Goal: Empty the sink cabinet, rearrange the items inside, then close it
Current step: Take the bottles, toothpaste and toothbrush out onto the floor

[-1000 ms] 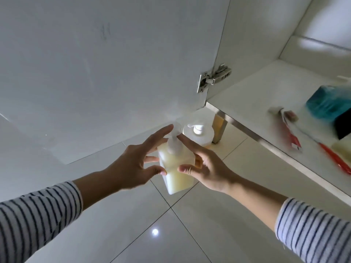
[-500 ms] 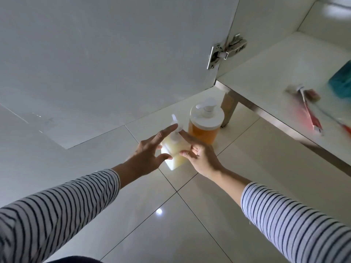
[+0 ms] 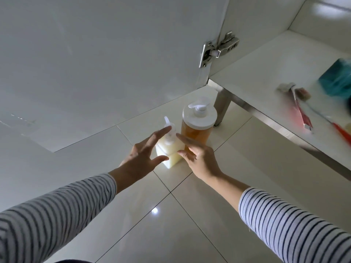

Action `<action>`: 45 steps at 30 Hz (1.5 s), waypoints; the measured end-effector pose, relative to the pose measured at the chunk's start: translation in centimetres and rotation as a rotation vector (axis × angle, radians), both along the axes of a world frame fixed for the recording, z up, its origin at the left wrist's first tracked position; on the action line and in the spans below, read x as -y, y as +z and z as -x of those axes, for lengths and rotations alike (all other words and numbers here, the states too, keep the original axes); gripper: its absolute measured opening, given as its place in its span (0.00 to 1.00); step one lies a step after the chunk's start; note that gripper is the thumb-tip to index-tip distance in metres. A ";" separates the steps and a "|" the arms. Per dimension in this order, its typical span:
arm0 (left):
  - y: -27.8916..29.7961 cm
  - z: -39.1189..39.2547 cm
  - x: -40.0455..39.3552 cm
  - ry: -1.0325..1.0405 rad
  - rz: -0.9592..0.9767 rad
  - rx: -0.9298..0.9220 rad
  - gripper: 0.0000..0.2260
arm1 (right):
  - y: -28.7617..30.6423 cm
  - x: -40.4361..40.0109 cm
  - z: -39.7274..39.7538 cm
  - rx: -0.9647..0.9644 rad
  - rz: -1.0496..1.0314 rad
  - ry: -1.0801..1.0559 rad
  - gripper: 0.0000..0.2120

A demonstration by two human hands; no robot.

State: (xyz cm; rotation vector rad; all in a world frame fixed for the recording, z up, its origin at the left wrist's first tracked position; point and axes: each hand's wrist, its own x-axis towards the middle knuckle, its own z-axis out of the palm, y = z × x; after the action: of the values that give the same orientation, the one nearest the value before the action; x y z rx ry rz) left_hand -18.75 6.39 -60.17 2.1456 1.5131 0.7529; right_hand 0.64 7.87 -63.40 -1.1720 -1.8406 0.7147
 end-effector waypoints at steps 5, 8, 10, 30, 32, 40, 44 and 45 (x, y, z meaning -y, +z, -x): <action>3.2 -0.8 0.5 0.066 -0.260 -0.053 0.33 | 3.7 0.4 -3.3 0.080 -0.067 -0.025 0.15; 5.5 -2.6 0.0 0.050 -0.280 -0.056 0.32 | 7.3 0.4 -6.0 0.133 -0.177 -0.053 0.12; 7.3 -4.4 -0.7 0.009 -0.289 -0.013 0.31 | 9.9 0.3 -7.9 0.162 -0.232 -0.100 0.11; 13.5 -34.9 -14.5 -0.522 -0.251 0.195 0.37 | 15.5 5.7 -30.7 0.435 -0.219 -0.705 0.36; 13.6 -36.5 -16.0 -0.521 -0.214 0.189 0.40 | 14.9 5.4 -31.1 0.422 -0.193 -0.692 0.39; 12.4 -39.9 -18.7 -0.536 -0.124 0.051 0.42 | 14.1 4.0 -32.5 0.361 -0.126 -0.648 0.45; 11.9 -40.1 -19.0 -0.522 -0.134 0.092 0.41 | 14.2 3.6 -32.6 0.354 -0.133 -0.660 0.41; 12.0 -40.1 -18.9 -0.522 -0.131 0.106 0.40 | 14.3 3.5 -32.5 0.354 -0.136 -0.668 0.41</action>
State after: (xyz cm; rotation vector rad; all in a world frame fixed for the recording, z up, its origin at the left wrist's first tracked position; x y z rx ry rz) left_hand 21.31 25.28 -48.13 2.4002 0.8081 0.7721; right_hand 33.15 4.39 -49.13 -1.7683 -1.5737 0.0021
